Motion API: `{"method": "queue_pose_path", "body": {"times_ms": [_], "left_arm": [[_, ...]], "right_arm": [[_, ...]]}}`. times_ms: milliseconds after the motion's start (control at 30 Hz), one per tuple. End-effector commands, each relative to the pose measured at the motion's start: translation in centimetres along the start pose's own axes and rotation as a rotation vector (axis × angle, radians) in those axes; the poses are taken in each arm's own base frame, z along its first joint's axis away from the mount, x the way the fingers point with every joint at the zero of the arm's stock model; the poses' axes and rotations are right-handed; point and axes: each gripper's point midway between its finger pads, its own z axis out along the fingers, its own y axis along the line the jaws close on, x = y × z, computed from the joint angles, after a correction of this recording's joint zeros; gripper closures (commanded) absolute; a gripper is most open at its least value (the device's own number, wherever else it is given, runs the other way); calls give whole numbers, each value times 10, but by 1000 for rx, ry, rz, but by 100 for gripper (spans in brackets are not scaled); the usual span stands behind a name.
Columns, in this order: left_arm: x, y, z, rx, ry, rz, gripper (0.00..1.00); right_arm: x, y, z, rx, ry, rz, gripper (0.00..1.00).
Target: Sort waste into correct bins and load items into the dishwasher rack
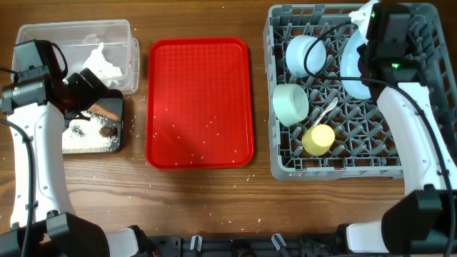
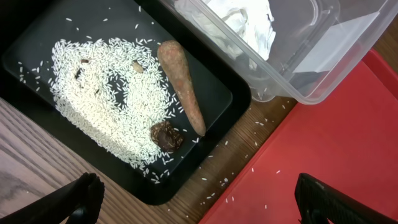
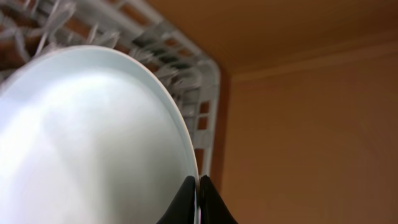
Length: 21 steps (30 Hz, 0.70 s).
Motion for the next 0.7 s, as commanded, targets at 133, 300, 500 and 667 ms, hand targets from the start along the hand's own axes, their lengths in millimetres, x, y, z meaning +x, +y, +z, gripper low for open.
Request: {"method": "queue_pose_path", "body": {"times_ms": [133, 300, 500, 667], "left_arm": [[-4, 1, -1, -5, -9, -17, 0], [-4, 1, -1, -5, -9, -17, 0], [-4, 1, -1, -5, -9, -17, 0], [-4, 1, -1, -5, -9, -17, 0]], "right_arm": [[-10, 40, 17, -156, -42, 92, 18], [-14, 18, -9, -133, -82, 275, 0], [-19, -33, -148, -137, -328, 512, 0], [-26, -5, -286, -636, -697, 671, 0]]}}
